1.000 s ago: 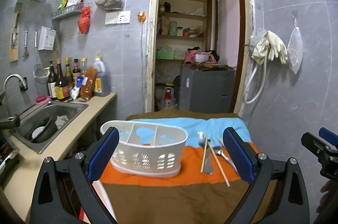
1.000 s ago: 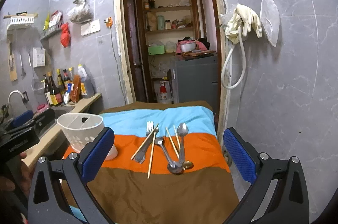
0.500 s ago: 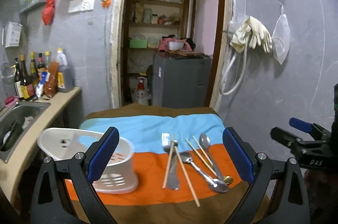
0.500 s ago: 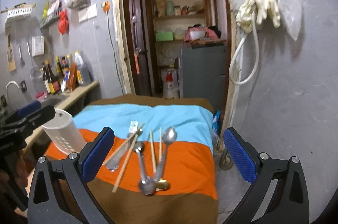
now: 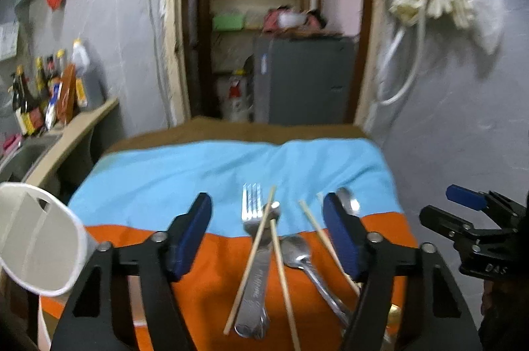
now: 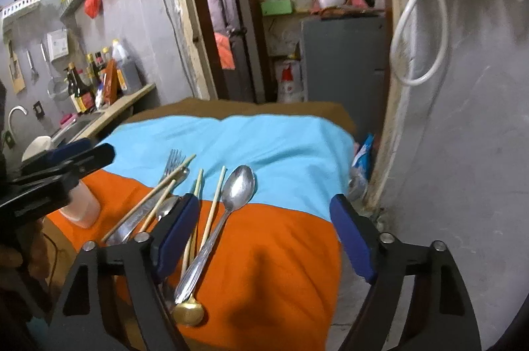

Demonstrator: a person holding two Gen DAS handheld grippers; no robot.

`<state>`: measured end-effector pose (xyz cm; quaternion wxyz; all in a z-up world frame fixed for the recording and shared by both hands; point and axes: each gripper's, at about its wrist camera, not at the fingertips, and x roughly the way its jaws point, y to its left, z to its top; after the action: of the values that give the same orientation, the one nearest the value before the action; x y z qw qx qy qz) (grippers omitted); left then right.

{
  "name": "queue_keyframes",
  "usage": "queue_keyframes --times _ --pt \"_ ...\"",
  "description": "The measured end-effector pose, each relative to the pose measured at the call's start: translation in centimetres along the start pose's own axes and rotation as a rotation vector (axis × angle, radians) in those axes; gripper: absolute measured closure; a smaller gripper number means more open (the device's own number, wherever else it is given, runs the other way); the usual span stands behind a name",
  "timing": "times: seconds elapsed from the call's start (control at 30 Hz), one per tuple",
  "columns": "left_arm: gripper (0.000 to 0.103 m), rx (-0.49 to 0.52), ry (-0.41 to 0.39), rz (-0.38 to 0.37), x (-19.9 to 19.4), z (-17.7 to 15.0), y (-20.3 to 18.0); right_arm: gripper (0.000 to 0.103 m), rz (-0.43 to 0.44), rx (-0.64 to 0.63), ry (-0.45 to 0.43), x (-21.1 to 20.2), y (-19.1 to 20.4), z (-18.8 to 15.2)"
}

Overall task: Organize utensils
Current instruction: 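Close the left tool on a wooden chopstick while the right tool grasps a silver spoon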

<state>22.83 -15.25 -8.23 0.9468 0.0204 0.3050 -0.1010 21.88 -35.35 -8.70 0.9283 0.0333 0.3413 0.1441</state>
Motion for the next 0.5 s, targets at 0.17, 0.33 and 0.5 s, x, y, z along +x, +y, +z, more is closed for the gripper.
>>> queue_keyframes --times 0.17,0.33,0.5 --pt "0.069 -0.014 0.143 0.057 4.7 -0.6 0.7 0.044 0.014 0.017 0.091 4.2 0.1 0.4" --pt "0.081 0.006 0.241 0.042 7.1 -1.7 1.6 0.05 0.017 0.025 0.168 7.1 0.5 0.8" --pt "0.084 0.037 0.314 0.012 8.3 -2.8 2.1 0.05 0.03 0.013 0.22 8.9 0.6 0.7"
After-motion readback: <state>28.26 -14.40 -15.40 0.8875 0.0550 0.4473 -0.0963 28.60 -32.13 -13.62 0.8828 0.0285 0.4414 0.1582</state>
